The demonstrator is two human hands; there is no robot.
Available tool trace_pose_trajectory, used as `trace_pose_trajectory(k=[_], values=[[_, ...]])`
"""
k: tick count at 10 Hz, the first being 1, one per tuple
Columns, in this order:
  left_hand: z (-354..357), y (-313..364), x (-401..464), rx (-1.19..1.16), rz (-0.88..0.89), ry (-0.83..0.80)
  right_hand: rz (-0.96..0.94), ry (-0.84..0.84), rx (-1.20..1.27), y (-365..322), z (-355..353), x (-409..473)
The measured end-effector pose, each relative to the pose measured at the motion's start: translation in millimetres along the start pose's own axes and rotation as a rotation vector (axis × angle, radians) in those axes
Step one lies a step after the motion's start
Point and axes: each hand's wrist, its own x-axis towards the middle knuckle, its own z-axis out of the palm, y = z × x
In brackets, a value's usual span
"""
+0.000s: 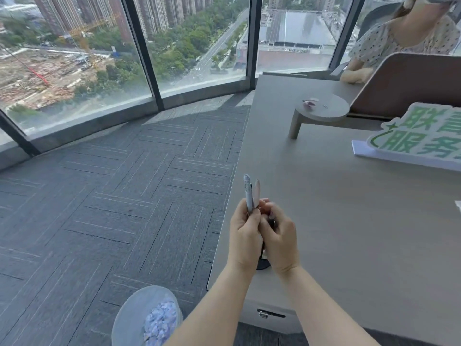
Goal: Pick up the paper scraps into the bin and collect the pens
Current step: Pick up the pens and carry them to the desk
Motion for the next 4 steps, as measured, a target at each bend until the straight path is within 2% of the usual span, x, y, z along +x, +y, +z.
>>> trace_pose_trajectory(k=[1,2,4], values=[[-3,-8,6,0.016,-0.014,-0.008,0.071,0.006,0.035,-2,-4,2],[-8,-11,7,0.091,0.004,-0.004,0.073,0.083,-0.02,-7,-10,-4],[-23,0,2,0.243,-0.017,0.005,0.108,0.347,-0.049,-40,-27,-13]])
